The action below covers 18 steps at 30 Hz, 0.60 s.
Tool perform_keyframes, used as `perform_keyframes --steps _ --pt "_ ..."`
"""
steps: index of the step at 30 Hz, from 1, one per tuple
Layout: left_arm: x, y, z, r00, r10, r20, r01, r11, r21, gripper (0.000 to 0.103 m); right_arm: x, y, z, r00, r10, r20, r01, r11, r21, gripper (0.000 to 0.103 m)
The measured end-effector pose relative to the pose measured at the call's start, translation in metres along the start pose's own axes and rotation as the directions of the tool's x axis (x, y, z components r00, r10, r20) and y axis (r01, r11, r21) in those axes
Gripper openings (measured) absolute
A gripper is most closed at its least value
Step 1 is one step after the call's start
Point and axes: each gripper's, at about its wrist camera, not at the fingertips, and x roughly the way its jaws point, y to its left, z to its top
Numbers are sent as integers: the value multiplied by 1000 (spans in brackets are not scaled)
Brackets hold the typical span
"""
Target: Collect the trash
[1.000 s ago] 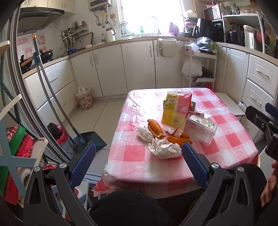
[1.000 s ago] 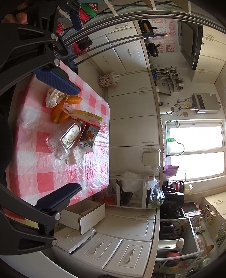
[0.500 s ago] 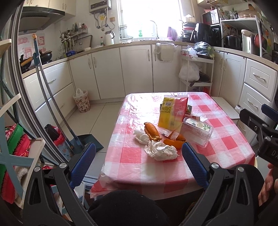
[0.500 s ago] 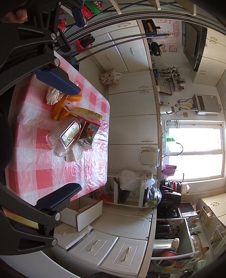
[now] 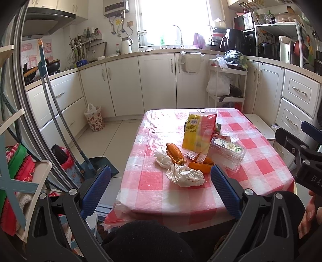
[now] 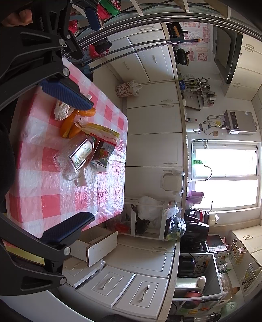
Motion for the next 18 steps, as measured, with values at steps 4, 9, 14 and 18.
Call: perform_keyframes --steps 4,9,14,18 --pt "-1 0 0 1000 -4 4 4 1000 1 96 0 0 0 1000 -1 -3 1 1000 -3 97" --pt "-2 0 0 1000 -6 5 6 1000 0 96 0 1 0 1000 -2 -4 2 1000 -3 97" --pt "-2 0 0 1000 -5 4 5 1000 0 96 0 0 -1 1000 -1 -6 1 1000 -3 97" --pt "-1 0 0 1000 -5 4 5 1000 0 96 2 -1 -1 1000 2 -13 -2 1000 -2 97"
